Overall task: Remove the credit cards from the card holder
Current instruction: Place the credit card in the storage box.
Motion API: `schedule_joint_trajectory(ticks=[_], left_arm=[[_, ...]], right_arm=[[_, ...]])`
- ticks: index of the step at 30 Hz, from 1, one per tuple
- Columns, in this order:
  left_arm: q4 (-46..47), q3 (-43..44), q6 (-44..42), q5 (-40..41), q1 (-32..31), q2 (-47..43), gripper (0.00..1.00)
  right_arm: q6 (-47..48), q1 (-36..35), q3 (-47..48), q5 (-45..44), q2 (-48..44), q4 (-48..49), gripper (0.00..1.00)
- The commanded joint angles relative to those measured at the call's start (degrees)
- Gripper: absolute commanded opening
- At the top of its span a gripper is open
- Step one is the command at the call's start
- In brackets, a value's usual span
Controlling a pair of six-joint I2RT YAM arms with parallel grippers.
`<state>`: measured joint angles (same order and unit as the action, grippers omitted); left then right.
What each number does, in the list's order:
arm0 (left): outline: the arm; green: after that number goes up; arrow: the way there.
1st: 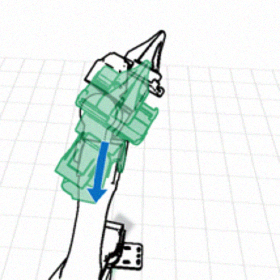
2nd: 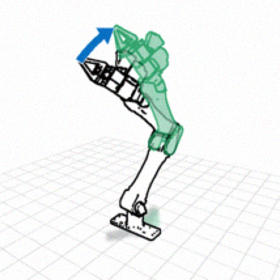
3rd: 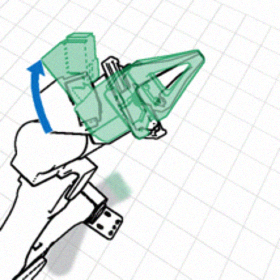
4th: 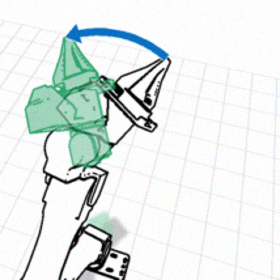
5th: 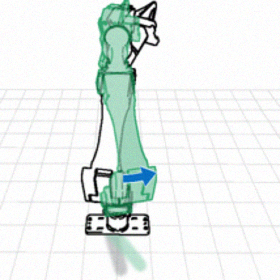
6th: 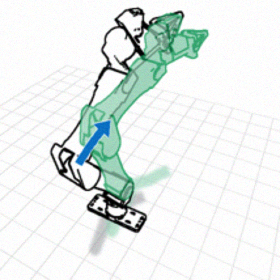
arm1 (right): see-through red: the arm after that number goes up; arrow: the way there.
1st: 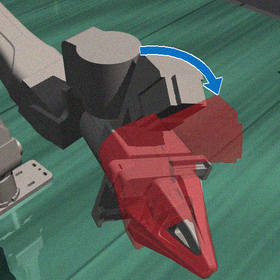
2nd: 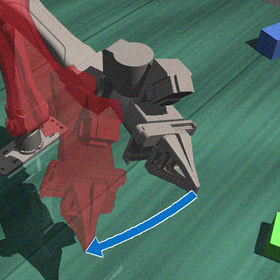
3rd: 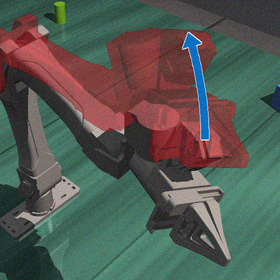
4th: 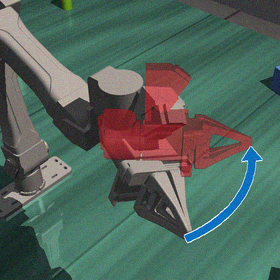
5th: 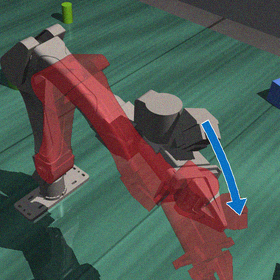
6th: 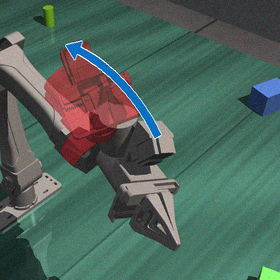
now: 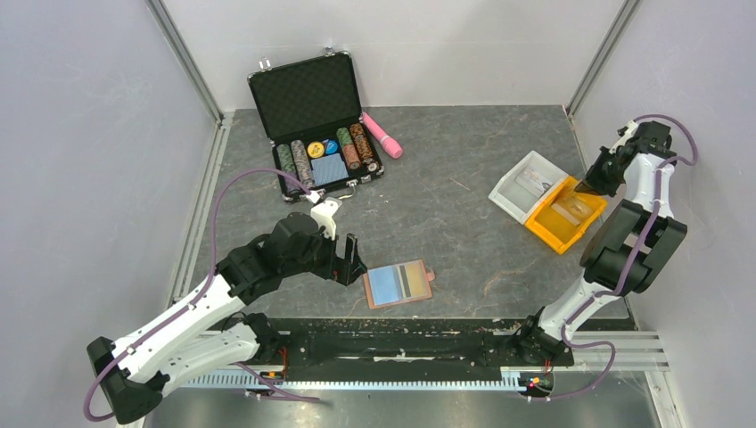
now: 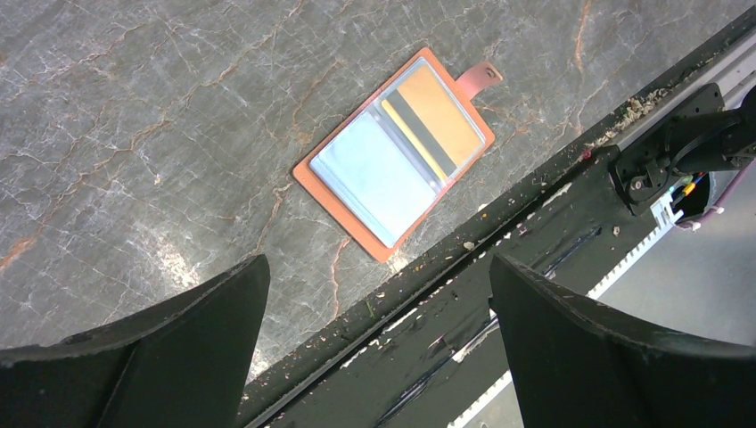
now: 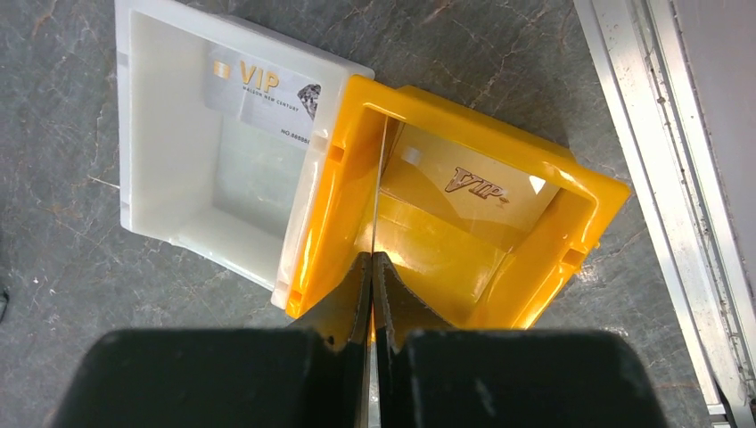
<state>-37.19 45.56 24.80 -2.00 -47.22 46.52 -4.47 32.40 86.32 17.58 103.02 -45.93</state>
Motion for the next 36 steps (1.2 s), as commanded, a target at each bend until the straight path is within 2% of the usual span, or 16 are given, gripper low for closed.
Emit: schedule_joint_trajectory(ticks=[1,16,36], left_arm=[[1.24,0.06,-1.68,-0.16,-0.06,-0.11,1.00],[1.36,0.17,-1.59,0.03,-0.06,0.41,1.00],[1.33,0.09,-1.59,0.03,-0.06,0.06,1.00]], right_arm=[[-0.33,0.72,-0.73,0.06,-3.83,3.17,0.00],[-0.10,2.09,-1.04,-5.06,-1.19,3.79,0.00],[-5.01,2.14,-9.89,-11.09,-3.64,11.71,0.00]])
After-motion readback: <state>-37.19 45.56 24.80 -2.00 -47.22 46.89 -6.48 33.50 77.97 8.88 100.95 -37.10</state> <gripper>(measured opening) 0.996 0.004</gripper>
